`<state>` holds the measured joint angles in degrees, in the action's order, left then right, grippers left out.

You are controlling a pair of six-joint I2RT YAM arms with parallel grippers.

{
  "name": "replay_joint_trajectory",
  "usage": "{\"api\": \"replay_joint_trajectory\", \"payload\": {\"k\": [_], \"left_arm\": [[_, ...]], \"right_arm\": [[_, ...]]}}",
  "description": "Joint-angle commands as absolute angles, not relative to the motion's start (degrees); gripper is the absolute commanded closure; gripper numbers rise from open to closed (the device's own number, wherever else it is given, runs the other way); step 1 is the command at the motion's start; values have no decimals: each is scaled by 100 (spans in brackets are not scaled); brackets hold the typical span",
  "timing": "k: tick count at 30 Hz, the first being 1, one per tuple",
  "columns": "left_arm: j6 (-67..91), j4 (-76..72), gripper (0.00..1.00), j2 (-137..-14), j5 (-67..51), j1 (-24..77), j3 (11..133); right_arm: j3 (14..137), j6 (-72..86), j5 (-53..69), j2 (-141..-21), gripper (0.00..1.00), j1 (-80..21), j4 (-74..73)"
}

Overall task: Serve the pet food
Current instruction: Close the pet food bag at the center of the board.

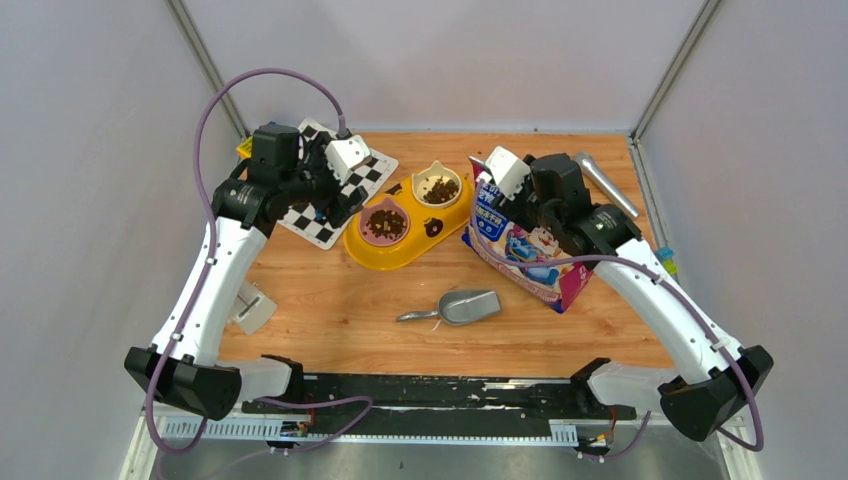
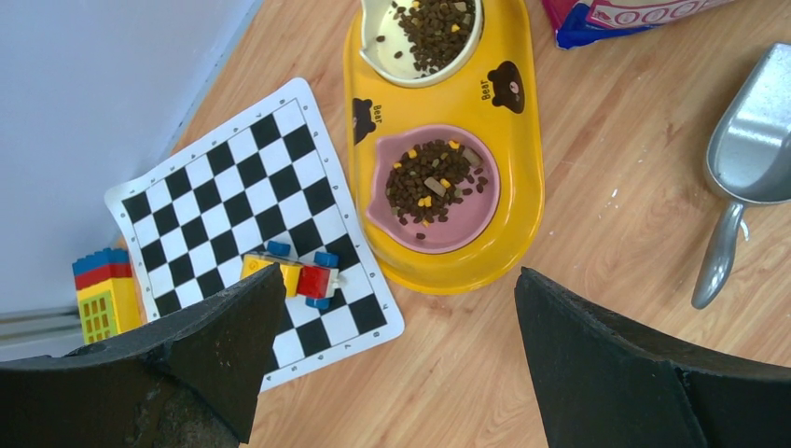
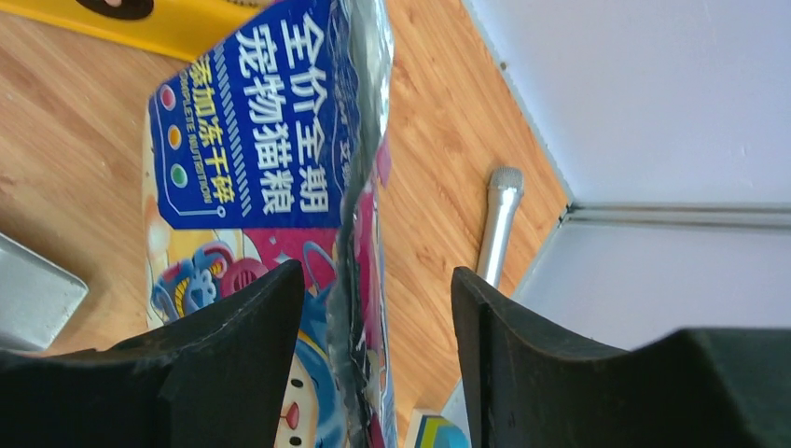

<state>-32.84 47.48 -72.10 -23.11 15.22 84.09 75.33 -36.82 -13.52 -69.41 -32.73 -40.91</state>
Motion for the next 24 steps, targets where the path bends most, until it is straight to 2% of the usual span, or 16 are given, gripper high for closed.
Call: {"api": "replay_joint_trajectory", "payload": {"k": [1,3,4,5,6,11,12,14,15,17,20,21,22,23,24], "left_arm": [[-3226,4759,0,-7111,-2429,1468,8510],[-3219,4755,0,-7107,-2434,1468,8516],[-3218,4759,0,-7110,-2439,1468,8523],[-3215,4762,0,-7106,-2436,1468,8524],[-3216,4763,0,-7098,-2441,1468,8532],[-3236,4787,0,-7073,-2443,1468,8534],[-3246,4788,0,-7069,-2432,1468,8534],[-3251,4799,0,-7057,-2417,1468,8534],[-3247,4799,0,-7051,-2412,1468,8534],[-3256,4793,0,-7049,-2409,1468,8534],[-3257,4788,0,-7044,-2409,1468,8539],[-3254,4796,0,-7048,-2413,1468,8542],[-3253,4793,0,-7048,-2418,1468,8542],[-3252,4793,0,-7049,-2426,1468,8543],[-3252,4796,0,-7049,-2428,1468,8543]], "right_arm": [[7510,-3718,-1493,-6731,45,-3099,-4412],[7579,-3667,-1397,-6736,56,-3033,-4635],[7622,-3627,-1369,-6759,66,-3010,-4722],[7671,-3570,-1330,-6792,86,-2973,-4809],[7730,-3505,-1289,-6824,100,-2909,-4910],[7818,-3416,-1041,-6730,100,-2871,-4941],[7868,-3389,-1034,-6743,94,-2866,-5053],[7946,-3364,-1103,-6787,49,-2865,-5243],[7901,-3378,-1165,-6752,39,-2868,-5254],[7772,-3431,-1167,-6645,33,-2871,-5252],[7618,-3475,-1222,-6530,33,-2858,-5269],[7586,-3494,-1232,-6498,37,-2845,-5265],[7559,-3506,-1233,-6489,46,-2829,-5259],[7551,-3521,-1242,-6489,67,-2805,-5257],[7554,-3510,-1290,-6493,95,-2775,-5233]]}}
